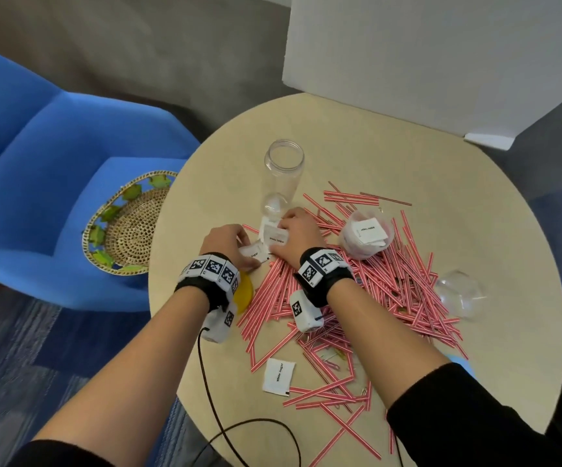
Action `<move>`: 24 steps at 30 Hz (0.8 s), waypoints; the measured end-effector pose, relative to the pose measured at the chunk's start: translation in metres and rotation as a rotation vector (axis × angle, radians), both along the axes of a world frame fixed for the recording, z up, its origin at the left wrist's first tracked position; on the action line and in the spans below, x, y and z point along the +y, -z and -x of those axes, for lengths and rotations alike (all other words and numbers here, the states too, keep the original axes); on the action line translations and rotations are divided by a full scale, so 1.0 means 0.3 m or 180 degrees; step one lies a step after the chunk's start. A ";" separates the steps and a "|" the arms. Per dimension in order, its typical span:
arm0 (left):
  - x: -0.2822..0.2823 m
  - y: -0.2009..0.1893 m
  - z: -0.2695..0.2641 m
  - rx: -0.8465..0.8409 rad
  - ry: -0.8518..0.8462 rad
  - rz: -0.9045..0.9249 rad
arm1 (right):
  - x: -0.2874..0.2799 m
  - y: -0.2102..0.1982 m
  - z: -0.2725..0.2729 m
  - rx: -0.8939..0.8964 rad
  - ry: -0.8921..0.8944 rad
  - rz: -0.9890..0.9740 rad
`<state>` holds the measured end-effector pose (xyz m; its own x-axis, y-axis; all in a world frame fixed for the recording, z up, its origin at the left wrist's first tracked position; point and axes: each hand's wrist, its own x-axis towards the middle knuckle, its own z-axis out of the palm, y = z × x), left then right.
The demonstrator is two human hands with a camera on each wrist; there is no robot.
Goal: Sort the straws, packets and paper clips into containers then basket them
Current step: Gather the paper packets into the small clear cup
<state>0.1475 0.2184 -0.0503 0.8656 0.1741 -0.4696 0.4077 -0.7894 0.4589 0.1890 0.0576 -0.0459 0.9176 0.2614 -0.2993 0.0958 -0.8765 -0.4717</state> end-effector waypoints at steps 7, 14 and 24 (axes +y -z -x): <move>0.035 -0.005 -0.007 -0.0043 -0.0064 0.0359 | 0.021 -0.001 -0.002 0.0256 0.0373 -0.0456; 0.025 -0.017 -0.022 -0.0466 -0.0186 0.0575 | 0.014 -0.012 -0.020 0.0239 0.0443 -0.0716; 0.046 -0.004 -0.050 -0.0577 -0.0155 0.0847 | -0.027 -0.018 -0.035 0.0439 0.0489 -0.0681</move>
